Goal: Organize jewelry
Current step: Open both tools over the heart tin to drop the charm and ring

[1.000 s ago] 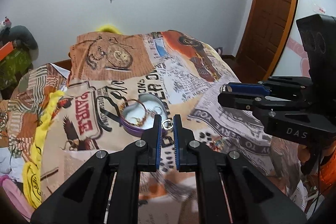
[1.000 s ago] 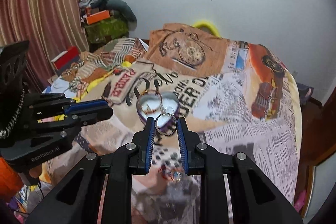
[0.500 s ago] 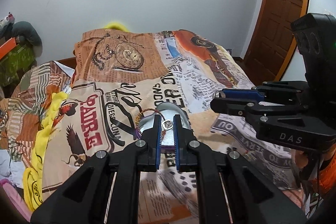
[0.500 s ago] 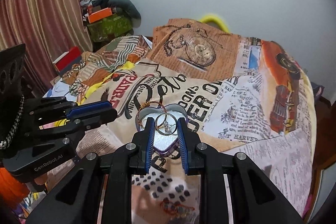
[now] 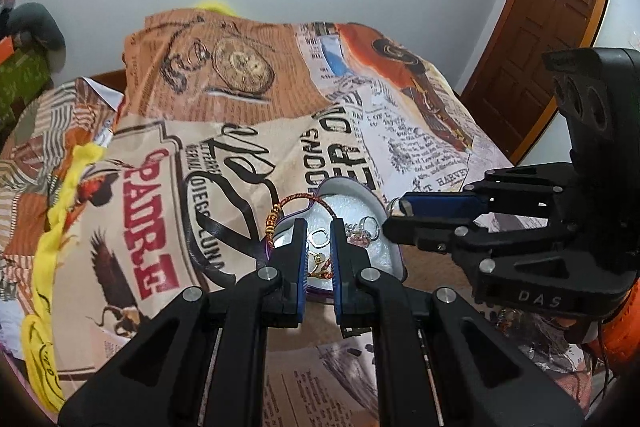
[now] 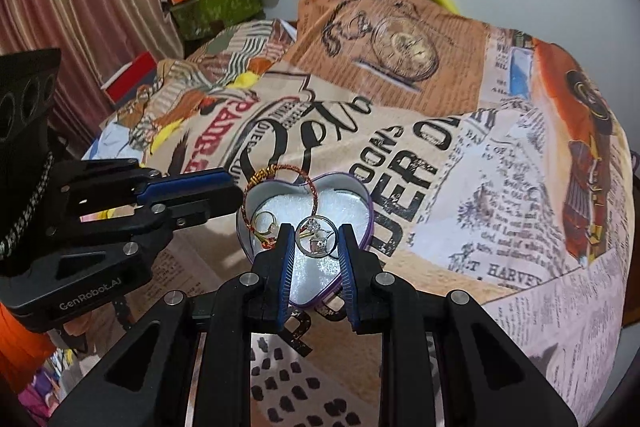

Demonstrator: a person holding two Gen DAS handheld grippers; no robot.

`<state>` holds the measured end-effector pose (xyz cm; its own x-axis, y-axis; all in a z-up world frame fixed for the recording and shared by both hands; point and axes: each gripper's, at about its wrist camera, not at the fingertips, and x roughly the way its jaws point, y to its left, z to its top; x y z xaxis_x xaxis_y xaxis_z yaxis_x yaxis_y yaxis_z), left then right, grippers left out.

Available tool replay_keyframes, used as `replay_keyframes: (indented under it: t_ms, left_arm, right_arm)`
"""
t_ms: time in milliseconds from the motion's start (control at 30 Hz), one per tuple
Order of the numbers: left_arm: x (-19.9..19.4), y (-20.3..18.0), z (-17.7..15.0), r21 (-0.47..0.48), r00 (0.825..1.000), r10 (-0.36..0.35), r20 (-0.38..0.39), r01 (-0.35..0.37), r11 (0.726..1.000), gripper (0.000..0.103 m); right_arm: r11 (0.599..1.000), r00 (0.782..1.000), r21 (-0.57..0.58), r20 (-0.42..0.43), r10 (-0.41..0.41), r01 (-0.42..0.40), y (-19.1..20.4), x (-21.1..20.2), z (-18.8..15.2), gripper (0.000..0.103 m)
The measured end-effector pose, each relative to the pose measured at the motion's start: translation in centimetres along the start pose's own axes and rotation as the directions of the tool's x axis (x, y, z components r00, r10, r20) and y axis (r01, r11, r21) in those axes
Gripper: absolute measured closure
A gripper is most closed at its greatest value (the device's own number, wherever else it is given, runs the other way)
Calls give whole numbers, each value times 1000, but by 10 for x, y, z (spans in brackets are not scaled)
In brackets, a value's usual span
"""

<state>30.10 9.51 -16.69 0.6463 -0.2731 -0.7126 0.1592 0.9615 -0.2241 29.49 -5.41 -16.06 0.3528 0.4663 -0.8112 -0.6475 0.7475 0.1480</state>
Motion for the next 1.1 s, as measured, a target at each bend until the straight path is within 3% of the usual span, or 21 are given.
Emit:
replay_keyframes:
  t_ms: [333,633,867,1100]
  left_arm:
    - [22,5,0,-2,998,-24,-59,24,1000,94]
    - [20,1,-1,32,998,33,-56,-31,999,94]
    - [6,10,-2,10,996,87,-28,-86,996,78]
    - [-8,19,-6,-14,992,123,-10,-123,992,76]
  right_arm:
    - [999,998,-46,-60,-13,10,4,23,-3,83]
    - [997,998,-69,-56,-34,30,7,29,-2,83]
    - [992,997,-110,-48,-66,61,13,32,-4,83]
    - [991,995,-112,-60,-75,68,12,34,-2,82]
